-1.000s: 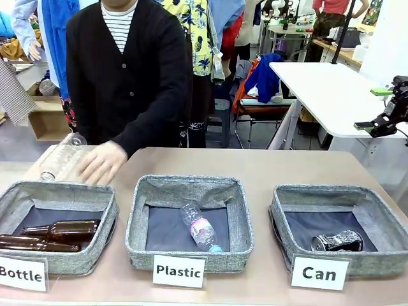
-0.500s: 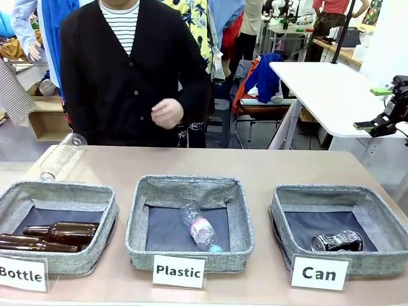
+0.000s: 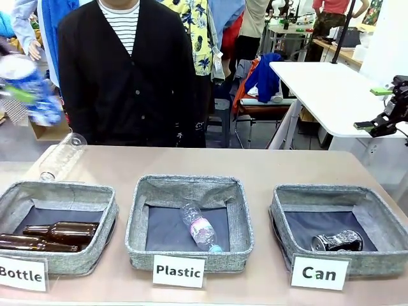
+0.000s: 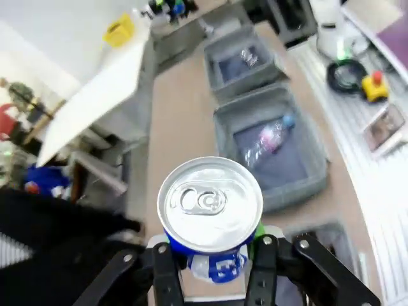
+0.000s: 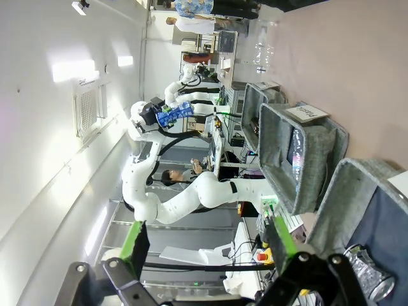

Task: Sort the can waste into the basket.
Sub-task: Pick up the can waste from the table and place it in the right Fabric basket.

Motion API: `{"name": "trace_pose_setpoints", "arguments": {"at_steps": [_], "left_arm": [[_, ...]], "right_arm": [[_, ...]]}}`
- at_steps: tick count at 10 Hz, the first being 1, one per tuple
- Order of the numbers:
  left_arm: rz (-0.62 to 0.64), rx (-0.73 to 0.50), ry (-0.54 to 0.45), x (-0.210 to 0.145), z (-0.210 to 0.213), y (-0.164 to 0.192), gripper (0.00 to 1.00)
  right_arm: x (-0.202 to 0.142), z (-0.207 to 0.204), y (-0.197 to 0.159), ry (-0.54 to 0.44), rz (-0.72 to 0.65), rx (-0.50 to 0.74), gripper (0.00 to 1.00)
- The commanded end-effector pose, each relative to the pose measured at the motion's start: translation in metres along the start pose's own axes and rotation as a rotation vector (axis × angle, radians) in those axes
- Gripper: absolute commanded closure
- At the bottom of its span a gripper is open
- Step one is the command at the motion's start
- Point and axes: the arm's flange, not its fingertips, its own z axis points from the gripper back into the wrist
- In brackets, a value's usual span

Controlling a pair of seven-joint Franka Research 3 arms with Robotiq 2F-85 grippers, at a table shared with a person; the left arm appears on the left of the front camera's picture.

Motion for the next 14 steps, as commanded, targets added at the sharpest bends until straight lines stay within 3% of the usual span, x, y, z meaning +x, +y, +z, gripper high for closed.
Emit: {"name": "trace_pose_setpoints", "arguments": {"at_steps": [1,2,3,4,5,7,9,11,14], "left_arm": [[0.150,0.046,-0.097,0.023,-0.065,0.030,0.56],[0.307,0.082,-0.153,0.048,-0.115,0.035,0.56],[0.389,0.085,-0.129,0.072,-0.167,0.034,0.56],[0.413,0.000,-0.033,0.097,-0.223,0.027,0.56],[0.481,-0.036,0.025,0.112,-0.270,0.026,0.56],[0.644,-0.067,0.075,0.132,-0.346,0.023,0.56],[0.679,-0.080,0.098,0.152,-0.415,0.003,0.56],[0.609,-0.080,0.118,0.176,-0.461,-0.021,0.56],[0.495,-0.173,0.082,0.217,-0.503,-0.053,0.56]], "right_arm": [[0.000,0.000,0.000,0.000,0.000,0.000,0.00],[-0.011,0.000,0.003,0.057,-0.035,0.002,0.00],[-0.026,-0.001,0.007,0.144,-0.082,-0.032,0.00],[-0.048,0.000,0.010,0.218,-0.092,-0.088,0.00],[-0.071,0.008,0.012,0.216,-0.068,-0.142,0.00],[-0.127,0.041,0.007,0.171,0.031,-0.281,0.00],[-0.179,0.079,-0.018,-0.076,-0.003,-0.359,0.00],[-0.212,0.102,-0.042,-0.164,-0.049,-0.410,0.00],[-0.220,0.121,-0.047,-0.173,-0.065,-0.403,0.00]]}}
